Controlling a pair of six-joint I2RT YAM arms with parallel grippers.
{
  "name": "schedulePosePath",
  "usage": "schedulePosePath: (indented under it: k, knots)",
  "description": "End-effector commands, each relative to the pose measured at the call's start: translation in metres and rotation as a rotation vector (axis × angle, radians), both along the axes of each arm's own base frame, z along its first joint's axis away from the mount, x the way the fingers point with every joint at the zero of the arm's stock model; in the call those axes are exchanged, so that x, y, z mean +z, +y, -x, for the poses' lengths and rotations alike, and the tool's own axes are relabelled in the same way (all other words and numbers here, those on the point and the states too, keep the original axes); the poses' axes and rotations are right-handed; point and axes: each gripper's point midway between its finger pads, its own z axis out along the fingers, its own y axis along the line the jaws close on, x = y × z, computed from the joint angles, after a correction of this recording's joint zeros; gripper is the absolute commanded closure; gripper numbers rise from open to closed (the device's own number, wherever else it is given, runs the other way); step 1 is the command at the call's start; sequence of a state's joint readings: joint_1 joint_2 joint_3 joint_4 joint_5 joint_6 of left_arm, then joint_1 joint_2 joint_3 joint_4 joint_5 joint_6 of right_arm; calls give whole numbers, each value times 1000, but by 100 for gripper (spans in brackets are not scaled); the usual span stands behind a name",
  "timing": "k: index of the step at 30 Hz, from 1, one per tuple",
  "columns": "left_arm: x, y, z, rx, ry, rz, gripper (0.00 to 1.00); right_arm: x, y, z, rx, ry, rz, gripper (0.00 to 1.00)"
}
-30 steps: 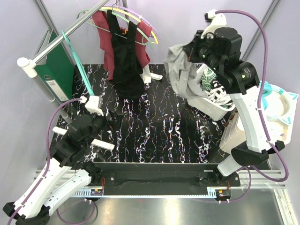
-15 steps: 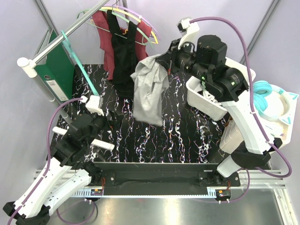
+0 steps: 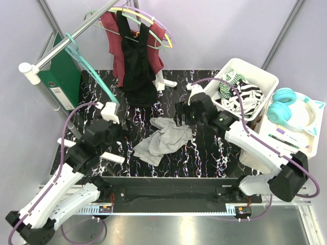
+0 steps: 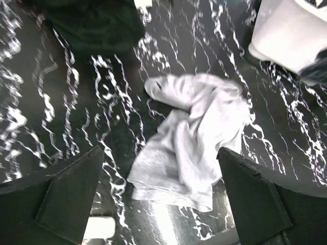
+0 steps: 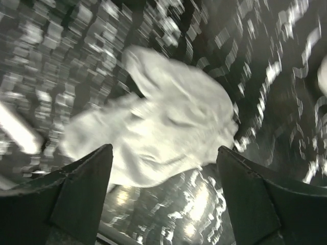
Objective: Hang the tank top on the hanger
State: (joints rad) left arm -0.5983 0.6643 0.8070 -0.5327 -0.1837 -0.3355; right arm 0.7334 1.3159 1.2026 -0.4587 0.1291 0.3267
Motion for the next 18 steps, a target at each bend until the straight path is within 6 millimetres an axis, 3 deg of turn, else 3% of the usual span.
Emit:
schedulePosePath:
  k: [1, 3, 4, 5, 7, 9, 11, 18]
  knots:
    - [-18, -22, 2, -13, 99, 76, 1, -31, -13, -11, -140, 13, 26, 9]
    - [-27, -38, 4, -32, 104, 88, 1, -47, -19, -12, -179, 46, 41, 9]
    - [-42, -42, 5, -16, 128, 90, 1, -52, -20, -14, -182, 61, 40, 9]
    - [-39, -52, 2, -34, 110, 126, 1, -56, -19, -14, -179, 75, 38, 9]
    - [-59, -71, 6, -77, 158, 148, 1, -68, -17, -16, -168, 112, 39, 9]
    - [-63, -88, 2, -104, 153, 185, 1, -79, -17, -22, -167, 138, 25, 10]
    - [-69, -99, -2, -122, 154, 205, 1, -86, -21, -30, -174, 154, 3, 11]
    - [-107, -123, -6, -172, 240, 196, 1, -118, -1, -38, -102, 221, -53, 12]
